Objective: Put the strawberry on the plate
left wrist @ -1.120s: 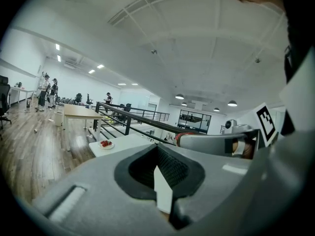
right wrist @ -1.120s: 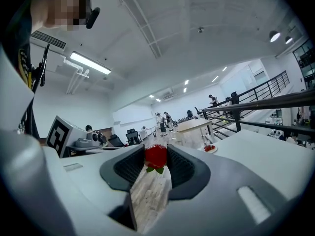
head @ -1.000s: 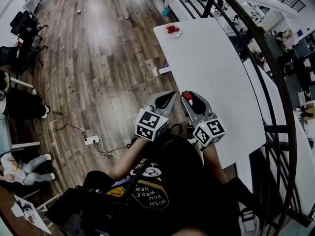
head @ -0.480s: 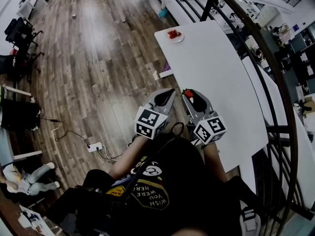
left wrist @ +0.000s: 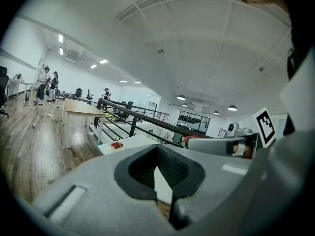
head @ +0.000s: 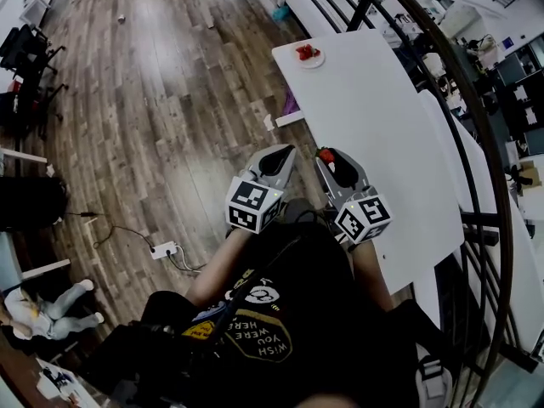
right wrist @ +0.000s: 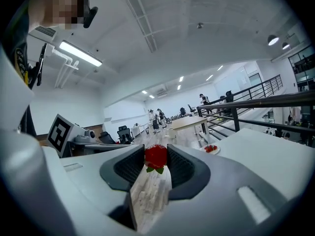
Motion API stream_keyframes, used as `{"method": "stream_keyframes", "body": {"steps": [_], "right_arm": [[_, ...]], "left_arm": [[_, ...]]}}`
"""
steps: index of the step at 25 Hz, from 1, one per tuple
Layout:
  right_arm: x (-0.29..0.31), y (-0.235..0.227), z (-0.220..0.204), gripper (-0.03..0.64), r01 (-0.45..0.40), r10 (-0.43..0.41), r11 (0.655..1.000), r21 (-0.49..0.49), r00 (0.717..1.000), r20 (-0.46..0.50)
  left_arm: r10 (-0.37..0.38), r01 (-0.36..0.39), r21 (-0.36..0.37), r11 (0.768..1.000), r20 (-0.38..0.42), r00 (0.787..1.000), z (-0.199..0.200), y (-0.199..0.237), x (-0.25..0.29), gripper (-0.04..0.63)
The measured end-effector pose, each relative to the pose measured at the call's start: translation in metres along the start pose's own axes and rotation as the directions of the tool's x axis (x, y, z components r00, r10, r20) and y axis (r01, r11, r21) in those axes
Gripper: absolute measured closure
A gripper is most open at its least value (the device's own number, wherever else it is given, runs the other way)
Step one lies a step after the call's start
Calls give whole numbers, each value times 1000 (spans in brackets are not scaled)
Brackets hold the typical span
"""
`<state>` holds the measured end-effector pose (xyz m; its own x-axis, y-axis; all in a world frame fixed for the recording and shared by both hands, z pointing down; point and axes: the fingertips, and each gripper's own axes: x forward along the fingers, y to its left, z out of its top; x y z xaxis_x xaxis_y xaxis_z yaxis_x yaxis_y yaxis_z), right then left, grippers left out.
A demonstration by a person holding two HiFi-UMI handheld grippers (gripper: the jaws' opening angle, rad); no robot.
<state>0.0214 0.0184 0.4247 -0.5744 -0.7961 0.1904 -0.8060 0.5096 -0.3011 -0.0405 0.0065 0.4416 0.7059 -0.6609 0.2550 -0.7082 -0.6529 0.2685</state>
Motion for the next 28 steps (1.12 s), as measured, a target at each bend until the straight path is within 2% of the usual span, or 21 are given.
{"method": "stream_keyframes", "body": {"steps": [4, 9, 20, 28], "right_arm": [[12, -4, -7, 469, -8, 8, 1000, 9, 1000, -29], [29, -13, 2, 469, -24, 24, 1000, 4, 1000, -18], [50, -66, 35, 469, -32, 32, 1000, 1, 999, 18], [53, -97, 45, 469, -44, 44, 999, 25, 999, 21]], "left_arm": [[10, -10, -22, 1000, 3, 1000, -2, 9, 4, 595], [16, -16, -21, 1000, 6, 1000, 2, 19, 17, 595], [1, -2, 42, 999, 19, 1000, 43, 25, 84, 595], [-9, 9, 44, 999, 6, 1000, 51, 14, 125, 595]]}}
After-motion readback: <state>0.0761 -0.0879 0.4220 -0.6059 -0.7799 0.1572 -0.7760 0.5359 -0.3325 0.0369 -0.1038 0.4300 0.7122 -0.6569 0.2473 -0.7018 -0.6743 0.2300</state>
